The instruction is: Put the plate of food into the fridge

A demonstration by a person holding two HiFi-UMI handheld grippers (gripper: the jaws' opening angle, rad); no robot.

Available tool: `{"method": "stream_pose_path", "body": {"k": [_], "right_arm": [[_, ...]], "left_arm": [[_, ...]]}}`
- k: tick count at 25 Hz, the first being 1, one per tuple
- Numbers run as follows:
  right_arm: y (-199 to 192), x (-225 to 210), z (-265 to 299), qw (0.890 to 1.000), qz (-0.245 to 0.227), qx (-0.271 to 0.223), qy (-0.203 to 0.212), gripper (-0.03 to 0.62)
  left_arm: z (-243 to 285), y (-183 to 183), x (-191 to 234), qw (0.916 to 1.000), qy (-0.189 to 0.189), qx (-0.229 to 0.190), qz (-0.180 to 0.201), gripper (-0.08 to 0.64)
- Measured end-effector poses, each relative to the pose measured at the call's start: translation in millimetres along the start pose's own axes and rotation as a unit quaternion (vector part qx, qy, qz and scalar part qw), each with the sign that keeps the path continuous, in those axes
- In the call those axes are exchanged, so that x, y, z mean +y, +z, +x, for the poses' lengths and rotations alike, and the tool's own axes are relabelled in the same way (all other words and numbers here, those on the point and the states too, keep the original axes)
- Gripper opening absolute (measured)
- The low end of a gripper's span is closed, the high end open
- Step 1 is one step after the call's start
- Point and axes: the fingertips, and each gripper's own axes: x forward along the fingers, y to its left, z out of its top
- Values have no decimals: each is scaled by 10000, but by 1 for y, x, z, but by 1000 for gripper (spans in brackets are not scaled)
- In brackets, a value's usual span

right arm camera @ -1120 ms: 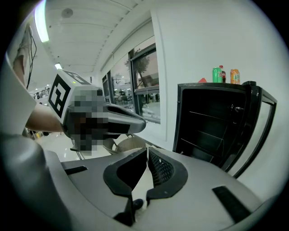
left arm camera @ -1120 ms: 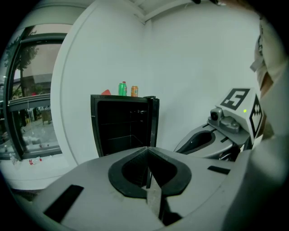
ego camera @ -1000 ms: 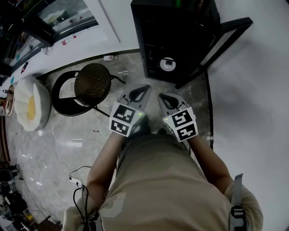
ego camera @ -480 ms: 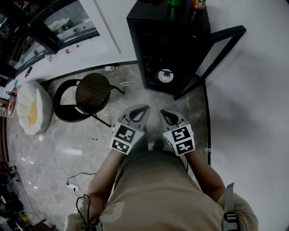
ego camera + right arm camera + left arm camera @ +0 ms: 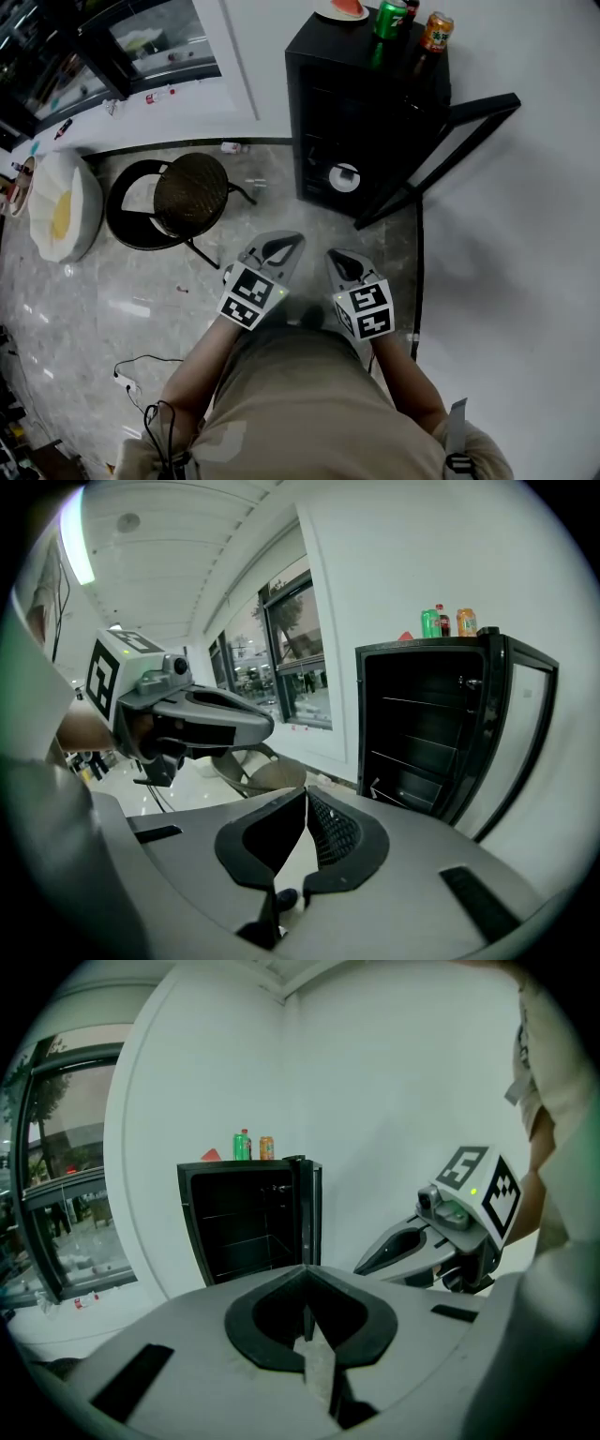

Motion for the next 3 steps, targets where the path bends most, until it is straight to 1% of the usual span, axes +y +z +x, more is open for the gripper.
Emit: {"method": "stream_pose_path", "body": {"k": [3], "right_arm": [[-4, 10, 3, 9999, 19, 127, 23, 26]], "left_arm": [[-5, -3, 6, 10000, -25, 7, -34, 11]]}}
